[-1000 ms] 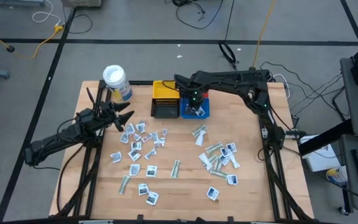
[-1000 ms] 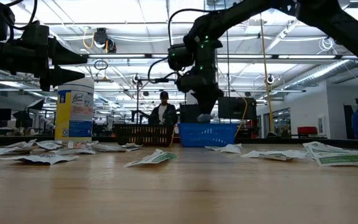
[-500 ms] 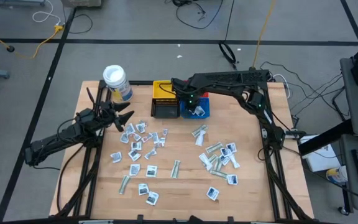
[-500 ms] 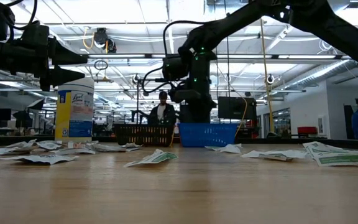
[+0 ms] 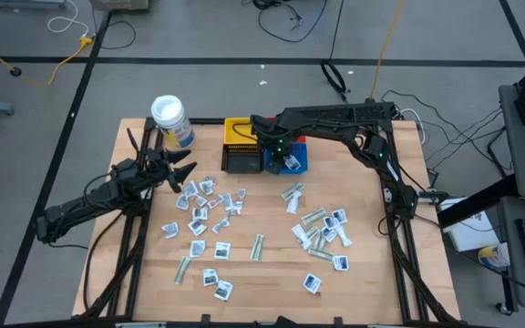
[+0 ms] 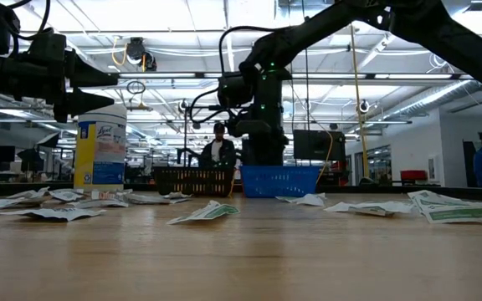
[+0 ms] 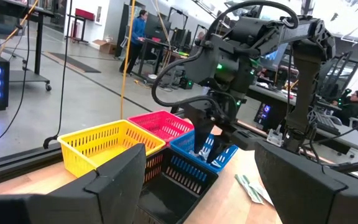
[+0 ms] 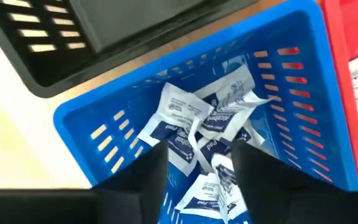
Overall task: Pick & Place First Aid Supplies
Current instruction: Put the blue alcohol pad into the blue basket
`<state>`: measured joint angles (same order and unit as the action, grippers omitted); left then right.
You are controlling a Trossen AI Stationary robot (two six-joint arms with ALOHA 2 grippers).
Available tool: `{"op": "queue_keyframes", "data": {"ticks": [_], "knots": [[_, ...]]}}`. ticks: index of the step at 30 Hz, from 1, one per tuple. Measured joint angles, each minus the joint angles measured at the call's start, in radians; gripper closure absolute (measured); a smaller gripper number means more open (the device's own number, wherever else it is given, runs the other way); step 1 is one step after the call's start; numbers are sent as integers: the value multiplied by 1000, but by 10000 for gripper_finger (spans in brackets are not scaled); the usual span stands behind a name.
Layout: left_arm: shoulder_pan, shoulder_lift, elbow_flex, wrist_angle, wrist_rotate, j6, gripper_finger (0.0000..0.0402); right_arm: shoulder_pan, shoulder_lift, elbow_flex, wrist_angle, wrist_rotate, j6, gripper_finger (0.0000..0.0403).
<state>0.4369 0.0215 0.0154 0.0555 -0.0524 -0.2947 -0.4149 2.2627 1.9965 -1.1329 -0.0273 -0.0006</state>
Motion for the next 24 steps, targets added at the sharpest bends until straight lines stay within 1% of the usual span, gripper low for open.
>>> {"op": "queue_keyframes", "data": {"ticks": [2, 5, 8, 12, 14, 18, 24], "knots": [[0, 0, 0, 0, 0, 0, 96, 0, -3, 0, -5, 0, -2, 203], [0, 0, 0, 0, 0, 0, 96, 0, -16, 0, -27, 0, 11, 189], [0, 0, 0, 0, 0, 0, 96, 4, -19, -1, -54, -1, 14, 187], [0, 0, 0, 0, 0, 0, 96, 9, -73, -58, -47, -2, 25, 191], [0, 0, 0, 0, 0, 0, 96, 14, -121, -114, -16, 1, 20, 194], [0, 0, 0, 0, 0, 0, 96, 31, -231, -258, 106, 4, 16, 197], [0, 0, 0, 0, 0, 0, 96, 75, -415, -513, 231, 3, 37, 199]]}}
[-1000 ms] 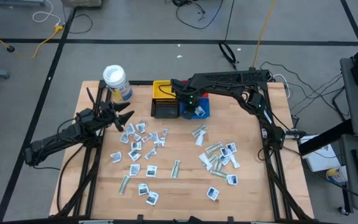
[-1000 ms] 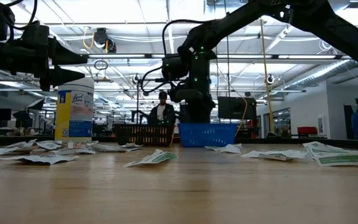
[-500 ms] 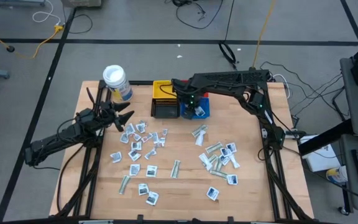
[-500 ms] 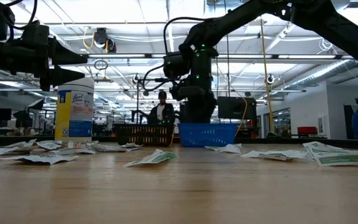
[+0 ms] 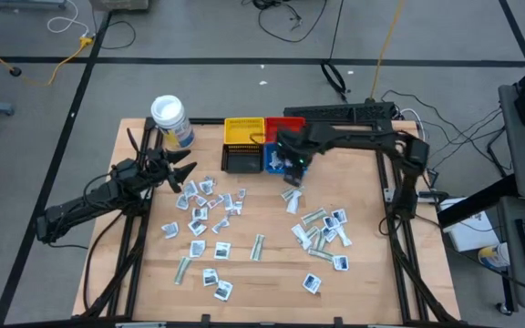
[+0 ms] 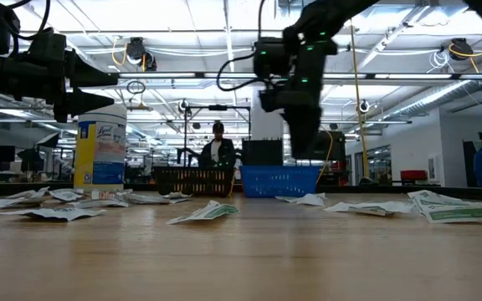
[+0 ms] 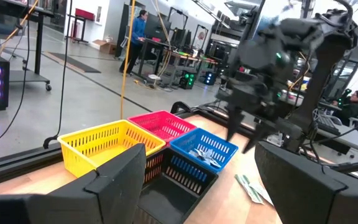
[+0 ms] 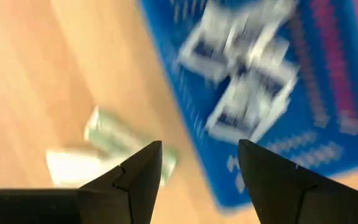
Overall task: Pick & Place First Aid Supplies
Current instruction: Put the blue alcohol pad into the blue basket
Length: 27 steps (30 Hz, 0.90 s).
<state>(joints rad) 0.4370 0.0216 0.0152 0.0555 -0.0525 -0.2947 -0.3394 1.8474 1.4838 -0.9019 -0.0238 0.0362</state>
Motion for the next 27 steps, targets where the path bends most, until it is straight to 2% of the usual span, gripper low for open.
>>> {"op": "queue_keyframes", "data": {"ticks": [7, 13, 20, 27], "knots": [[0, 0, 0, 0, 0, 0, 96, 74, -203, -289, 37, -3, 61, 200], [0, 0, 0, 0, 0, 0, 96, 146, -364, -482, 38, -4, 115, 202], [0, 0, 0, 0, 0, 0, 96, 214, -502, -627, 32, -7, 191, 202], [0, 0, 0, 0, 0, 0, 96, 245, -570, -689, 26, -56, 240, 202]]}}
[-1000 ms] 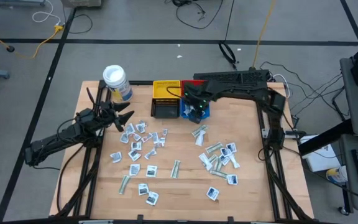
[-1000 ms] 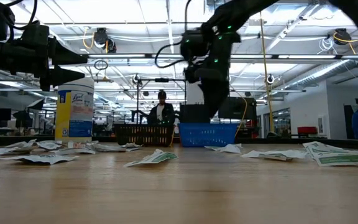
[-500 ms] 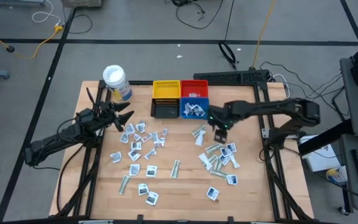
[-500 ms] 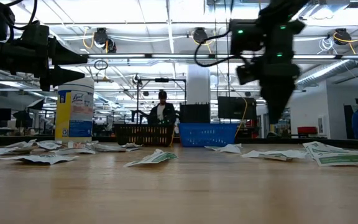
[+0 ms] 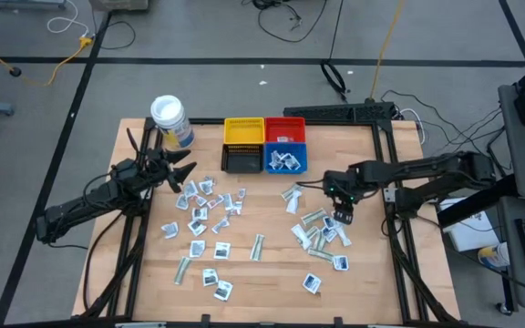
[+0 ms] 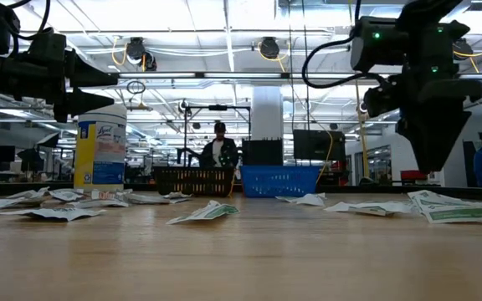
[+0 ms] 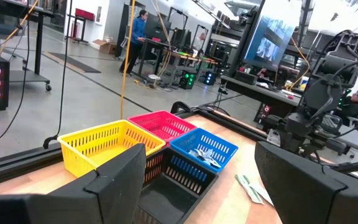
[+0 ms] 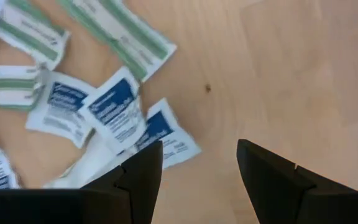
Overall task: Pick & Place First Aid Supplies
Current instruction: Put the blue alcohol pad into the blue basket
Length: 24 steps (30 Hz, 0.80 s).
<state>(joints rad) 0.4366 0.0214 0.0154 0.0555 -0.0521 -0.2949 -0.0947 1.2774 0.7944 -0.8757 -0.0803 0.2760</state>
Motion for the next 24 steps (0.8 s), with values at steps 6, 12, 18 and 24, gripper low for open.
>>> {"op": "queue_keyframes", "data": {"ticks": [6, 12, 18, 24], "knots": [[0, 0, 0, 0, 0, 0, 96, 5, -8, -3, 4, 0, -1, 202], [0, 0, 0, 0, 0, 0, 96, 10, 33, -12, 19, -3, -68, 202], [0, 0, 0, 0, 0, 0, 96, 38, 68, -57, 57, -3, -105, 202], [0, 0, 0, 0, 0, 0, 96, 45, 106, -77, 121, -1, -111, 202]]}}
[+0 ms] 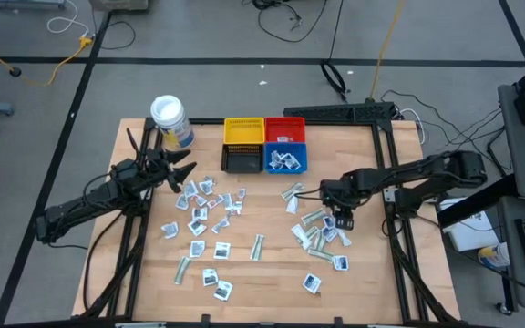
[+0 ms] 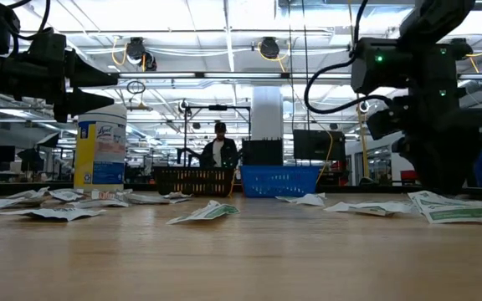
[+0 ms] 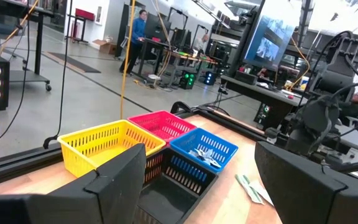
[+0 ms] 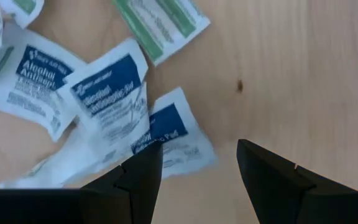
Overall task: Pick & Place First Aid Supplies
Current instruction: Put the blue alcohol pad into the blue basket
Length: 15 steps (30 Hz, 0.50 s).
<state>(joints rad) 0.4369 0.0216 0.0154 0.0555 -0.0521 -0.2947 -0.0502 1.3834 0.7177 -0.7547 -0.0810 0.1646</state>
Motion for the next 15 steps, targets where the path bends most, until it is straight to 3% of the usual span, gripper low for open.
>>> {"op": "queue_keyframes", "data": {"ticks": [7, 11, 15], "knots": [[0, 0, 0, 0, 0, 0, 96, 0, 33, 0, 6, -27, -9, 228], [0, 0, 0, 0, 0, 0, 96, -1, 41, 1, 9, -17, -9, 290], [0, 0, 0, 0, 0, 0, 96, -1, 42, 1, 17, -24, -6, 376]]}}
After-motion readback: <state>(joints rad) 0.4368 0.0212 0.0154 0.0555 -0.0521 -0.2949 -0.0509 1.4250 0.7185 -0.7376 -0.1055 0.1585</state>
